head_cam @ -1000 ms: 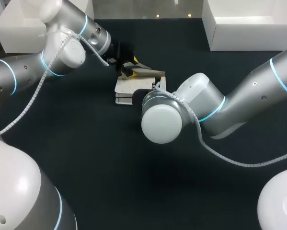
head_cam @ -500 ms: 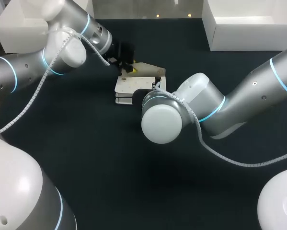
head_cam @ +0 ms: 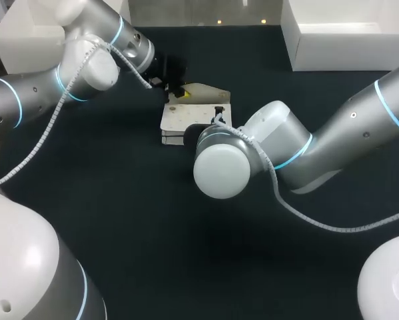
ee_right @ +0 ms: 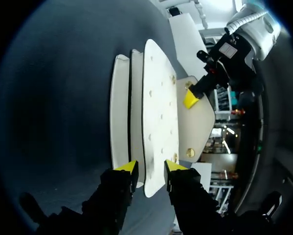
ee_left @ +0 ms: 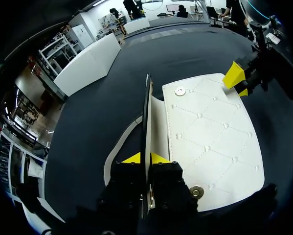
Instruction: Pick up the bag, open it, inspect its contents, close it, and place it on the opposite side
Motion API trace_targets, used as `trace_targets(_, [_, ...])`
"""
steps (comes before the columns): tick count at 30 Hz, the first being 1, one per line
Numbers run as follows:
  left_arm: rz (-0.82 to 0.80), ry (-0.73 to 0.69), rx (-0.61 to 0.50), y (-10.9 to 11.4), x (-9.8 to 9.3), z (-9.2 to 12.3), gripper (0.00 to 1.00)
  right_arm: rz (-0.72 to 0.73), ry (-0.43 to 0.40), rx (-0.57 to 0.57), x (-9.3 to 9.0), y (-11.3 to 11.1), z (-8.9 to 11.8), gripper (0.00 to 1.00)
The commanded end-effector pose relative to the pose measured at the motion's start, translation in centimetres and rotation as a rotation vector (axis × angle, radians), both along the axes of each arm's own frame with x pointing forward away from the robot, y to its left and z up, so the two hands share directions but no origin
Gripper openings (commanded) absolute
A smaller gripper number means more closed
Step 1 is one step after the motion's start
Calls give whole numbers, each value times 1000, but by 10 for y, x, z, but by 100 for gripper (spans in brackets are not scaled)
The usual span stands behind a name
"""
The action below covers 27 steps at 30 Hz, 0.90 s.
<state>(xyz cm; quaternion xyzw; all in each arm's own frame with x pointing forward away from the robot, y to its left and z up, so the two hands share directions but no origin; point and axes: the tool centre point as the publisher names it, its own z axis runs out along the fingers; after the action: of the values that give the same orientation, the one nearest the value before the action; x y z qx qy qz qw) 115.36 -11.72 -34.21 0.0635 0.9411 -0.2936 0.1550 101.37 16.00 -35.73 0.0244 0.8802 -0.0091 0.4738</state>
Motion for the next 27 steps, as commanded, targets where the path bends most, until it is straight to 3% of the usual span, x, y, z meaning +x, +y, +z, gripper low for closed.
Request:
trace_targets(1, [2,13,10,3,-1,14,0,-25,29,-28,-9,2,19,100])
trace_targets(12, [-4,68,-11,9,-7,60,0,-36,46,30,-21,-9,79,100])
trace_targets(13, [-3,67,-12,10,-9,65,0,-40,43,24,-20,-10,84,96])
trace_targets(14, [-7,72,-19,11,-11,69,0,-42,39,32,-19,-11,89,69])
trace_targets(15, [-8,73,-21,13,-13,74,0,-42,39,33,-18,-12,93,50])
trace_targets(17, [-11,77,-26,15,-17,82,0,-45,28,29,-16,-13,101,32])
trace_targets(19, [-12,79,-29,17,-20,89,0,-43,18,22,-13,-13,108,0])
trace_targets(27, [-17,112,-22,16,-35,111,0,-23,7,22,-2,-7,129,0])
